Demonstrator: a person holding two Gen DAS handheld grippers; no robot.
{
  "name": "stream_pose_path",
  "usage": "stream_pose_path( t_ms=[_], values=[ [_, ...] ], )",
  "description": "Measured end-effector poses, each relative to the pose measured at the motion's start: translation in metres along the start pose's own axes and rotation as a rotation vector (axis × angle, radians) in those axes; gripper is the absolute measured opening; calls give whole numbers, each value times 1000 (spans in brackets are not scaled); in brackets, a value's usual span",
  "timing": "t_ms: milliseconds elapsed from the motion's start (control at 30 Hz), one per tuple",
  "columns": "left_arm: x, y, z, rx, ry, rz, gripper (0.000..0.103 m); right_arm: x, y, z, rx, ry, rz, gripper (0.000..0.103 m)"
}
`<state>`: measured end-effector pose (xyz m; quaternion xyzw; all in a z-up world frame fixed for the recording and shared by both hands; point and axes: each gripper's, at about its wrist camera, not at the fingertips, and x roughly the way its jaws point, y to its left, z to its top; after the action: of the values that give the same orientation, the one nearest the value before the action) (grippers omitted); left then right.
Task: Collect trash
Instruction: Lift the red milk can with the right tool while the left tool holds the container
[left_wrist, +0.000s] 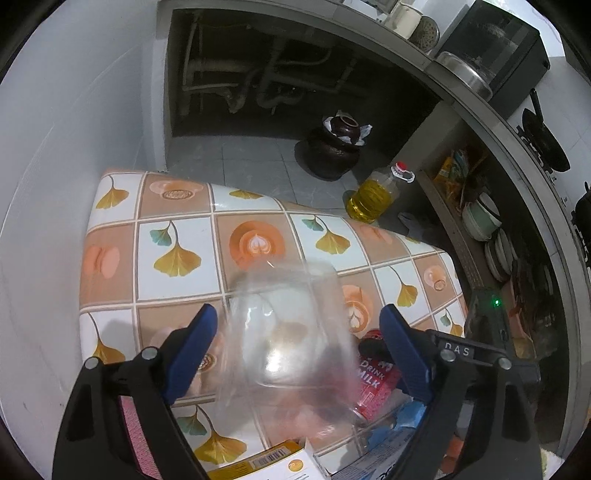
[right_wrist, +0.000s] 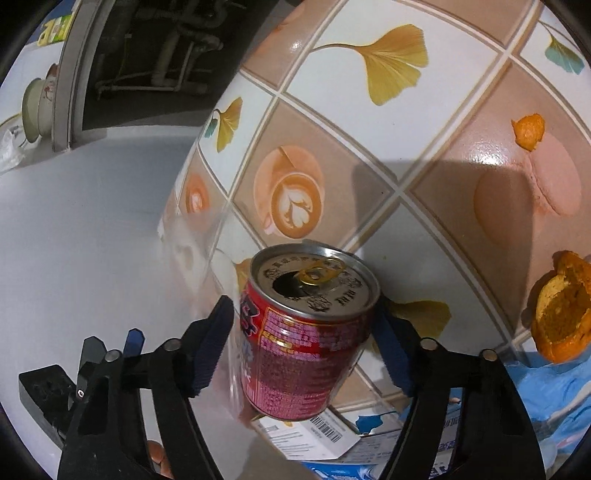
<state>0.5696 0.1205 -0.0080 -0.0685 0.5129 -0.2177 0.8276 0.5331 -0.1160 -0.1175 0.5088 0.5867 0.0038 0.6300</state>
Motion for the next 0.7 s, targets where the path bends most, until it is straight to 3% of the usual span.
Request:
stream_pose_path(
  t_ms=[400, 533, 700],
  values=[
    [8, 11, -5, -15, 27, 10, 88, -2, 9, 4, -79, 26, 1, 63],
    [12, 20, -3, -48, 25, 49, 96, -10, 13, 5, -131, 22, -4, 63],
    [29, 31, -1, -89, 54, 116, 98, -19, 14, 8, -200, 12, -20, 63]
  ],
)
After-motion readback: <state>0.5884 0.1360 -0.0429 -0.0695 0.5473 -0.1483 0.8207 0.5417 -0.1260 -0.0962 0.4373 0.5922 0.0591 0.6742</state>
